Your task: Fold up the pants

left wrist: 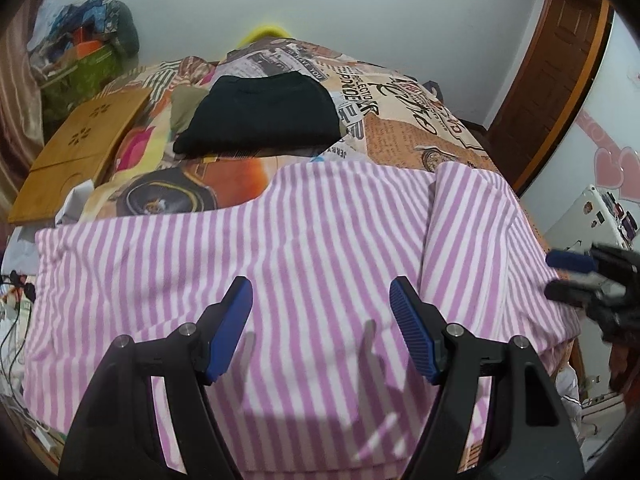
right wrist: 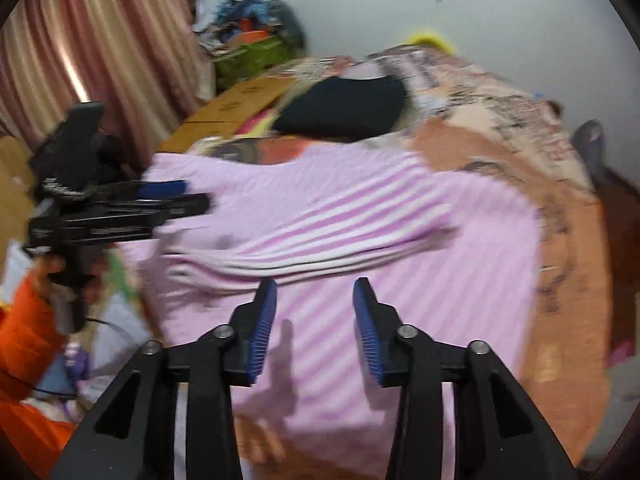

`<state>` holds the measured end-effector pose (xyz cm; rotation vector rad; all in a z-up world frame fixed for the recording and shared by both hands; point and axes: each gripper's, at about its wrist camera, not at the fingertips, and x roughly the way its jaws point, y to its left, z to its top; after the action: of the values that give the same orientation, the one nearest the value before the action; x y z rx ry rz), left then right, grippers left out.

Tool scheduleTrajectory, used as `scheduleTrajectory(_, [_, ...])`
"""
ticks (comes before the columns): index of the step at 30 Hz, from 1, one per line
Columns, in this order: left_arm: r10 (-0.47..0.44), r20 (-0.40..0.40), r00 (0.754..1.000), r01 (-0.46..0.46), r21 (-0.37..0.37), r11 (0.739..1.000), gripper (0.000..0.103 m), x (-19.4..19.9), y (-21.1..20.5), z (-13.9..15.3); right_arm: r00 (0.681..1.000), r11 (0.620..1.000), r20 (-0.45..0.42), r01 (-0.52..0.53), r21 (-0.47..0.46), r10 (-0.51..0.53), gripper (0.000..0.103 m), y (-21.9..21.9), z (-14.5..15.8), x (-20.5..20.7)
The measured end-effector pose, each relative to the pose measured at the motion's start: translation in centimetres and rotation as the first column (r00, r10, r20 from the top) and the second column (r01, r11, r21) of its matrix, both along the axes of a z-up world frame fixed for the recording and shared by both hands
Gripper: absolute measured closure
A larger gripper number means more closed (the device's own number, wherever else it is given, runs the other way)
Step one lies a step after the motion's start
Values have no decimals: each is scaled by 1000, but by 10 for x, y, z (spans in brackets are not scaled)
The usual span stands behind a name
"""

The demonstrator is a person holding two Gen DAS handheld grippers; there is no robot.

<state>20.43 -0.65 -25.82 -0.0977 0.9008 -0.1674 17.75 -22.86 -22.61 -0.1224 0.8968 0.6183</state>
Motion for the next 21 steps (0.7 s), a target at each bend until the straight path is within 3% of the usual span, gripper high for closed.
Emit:
scheduleTrajectory(5, [6,-11,1000,-7,-29,1000,32,10,-2,-7,999,987,-35,33,-158,-39,58,-12,-21,41])
scheduleTrajectory(7, [9,-16,1000,-9,-25,1000,32,13,-2,-10,997,984,-73,12,-180,-26,58,-10,-32,57])
scheduleTrajectory(10, [20,-15,1000,-20,7,1000,32,16,0,-11,996,987,-85,-14,-162,1,58,1,-36,73])
scheduleTrajectory(16, [66,61,996,-68,30,997,31,8,14,4,991,985,-76,-119,-126,110,58,53,-22,106])
scheduleTrajectory(21, [107,52,993,-108,29,994,31,8,32,7,976,971,0,-215,-100,216,58,110,0,120])
